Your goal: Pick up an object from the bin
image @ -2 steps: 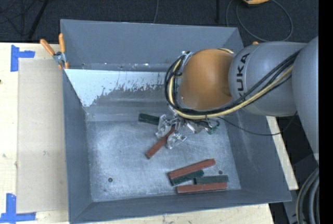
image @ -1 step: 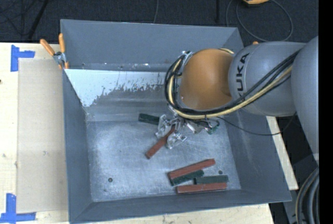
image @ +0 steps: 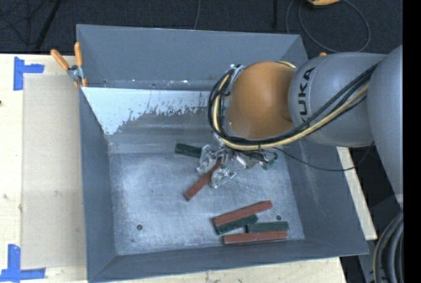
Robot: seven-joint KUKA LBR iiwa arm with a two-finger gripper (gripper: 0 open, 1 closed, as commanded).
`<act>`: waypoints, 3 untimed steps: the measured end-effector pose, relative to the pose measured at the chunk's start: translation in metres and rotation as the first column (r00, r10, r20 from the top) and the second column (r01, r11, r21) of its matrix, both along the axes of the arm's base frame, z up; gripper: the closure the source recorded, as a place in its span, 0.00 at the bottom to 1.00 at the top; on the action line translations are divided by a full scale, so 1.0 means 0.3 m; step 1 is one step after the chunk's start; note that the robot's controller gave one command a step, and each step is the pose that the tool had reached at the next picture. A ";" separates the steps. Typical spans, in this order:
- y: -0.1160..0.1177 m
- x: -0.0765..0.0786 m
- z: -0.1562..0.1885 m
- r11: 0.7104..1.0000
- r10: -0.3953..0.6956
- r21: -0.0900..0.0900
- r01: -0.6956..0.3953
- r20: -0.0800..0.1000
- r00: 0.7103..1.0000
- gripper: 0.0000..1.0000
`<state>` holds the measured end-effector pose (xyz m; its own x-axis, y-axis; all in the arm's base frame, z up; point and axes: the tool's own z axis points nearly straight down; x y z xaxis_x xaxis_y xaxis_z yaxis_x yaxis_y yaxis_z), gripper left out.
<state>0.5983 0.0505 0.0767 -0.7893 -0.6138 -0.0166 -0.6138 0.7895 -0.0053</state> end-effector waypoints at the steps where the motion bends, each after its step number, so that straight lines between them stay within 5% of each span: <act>1: 0.000 0.000 0.000 1.000 -0.001 0.000 0.001 0.000 1.000 1.00; 3: 0.000 0.000 0.000 1.000 -0.002 0.000 0.002 0.000 1.000 1.00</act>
Offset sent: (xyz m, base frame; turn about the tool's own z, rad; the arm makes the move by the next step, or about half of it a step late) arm 0.0000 0.0000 0.0000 0.0000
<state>0.5983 0.0506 0.0767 -0.7905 -0.6123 -0.0168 -0.6123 0.7906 -0.0050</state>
